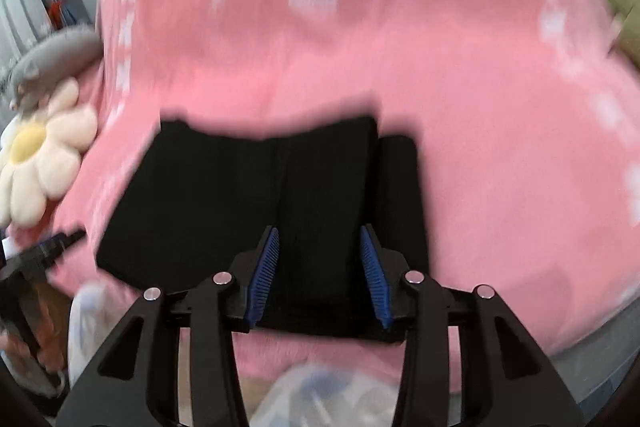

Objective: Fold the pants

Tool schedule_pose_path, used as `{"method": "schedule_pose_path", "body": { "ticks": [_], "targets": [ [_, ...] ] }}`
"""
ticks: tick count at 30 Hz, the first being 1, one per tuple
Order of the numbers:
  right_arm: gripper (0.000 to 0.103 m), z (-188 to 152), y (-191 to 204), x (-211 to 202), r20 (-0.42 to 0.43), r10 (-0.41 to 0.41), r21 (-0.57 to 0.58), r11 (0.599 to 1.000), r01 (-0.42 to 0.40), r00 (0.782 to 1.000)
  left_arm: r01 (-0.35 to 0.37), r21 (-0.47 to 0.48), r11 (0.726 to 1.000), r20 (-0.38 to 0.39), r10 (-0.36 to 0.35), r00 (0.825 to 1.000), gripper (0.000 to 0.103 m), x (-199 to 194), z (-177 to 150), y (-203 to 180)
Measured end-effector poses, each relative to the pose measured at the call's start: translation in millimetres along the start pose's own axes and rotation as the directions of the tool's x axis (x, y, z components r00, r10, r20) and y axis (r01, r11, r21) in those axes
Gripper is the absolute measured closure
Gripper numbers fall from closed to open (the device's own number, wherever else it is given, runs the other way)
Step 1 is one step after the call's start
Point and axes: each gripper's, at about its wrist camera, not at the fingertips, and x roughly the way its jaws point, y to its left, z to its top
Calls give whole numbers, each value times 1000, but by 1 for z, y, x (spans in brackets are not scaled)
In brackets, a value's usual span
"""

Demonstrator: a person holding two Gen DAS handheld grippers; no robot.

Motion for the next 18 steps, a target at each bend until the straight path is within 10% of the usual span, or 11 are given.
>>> {"method": "schedule_pose_path", "body": {
  "ticks": [5, 11, 14, 18],
  "targets": [
    [68, 42, 28, 8, -2, 134, -91, 987, -134, 991, -28, 94, 995, 2, 28, 1000, 12, 7, 1, -25],
    [72, 46, 45, 60, -55, 54, -167, 984, -63, 997, -39, 110, 993, -43, 44, 998, 12, 17, 2, -38],
    [74, 29, 12, 97, -141, -112, -194, 977, 83, 984, -15, 88, 996, -72, 21, 997, 12, 25, 1, -36],
    [71, 31, -11, 62, -93, -24, -45, 999, 20, 995, 34, 39, 999, -97, -30, 995, 12, 30, 3, -27]
  ]
}}
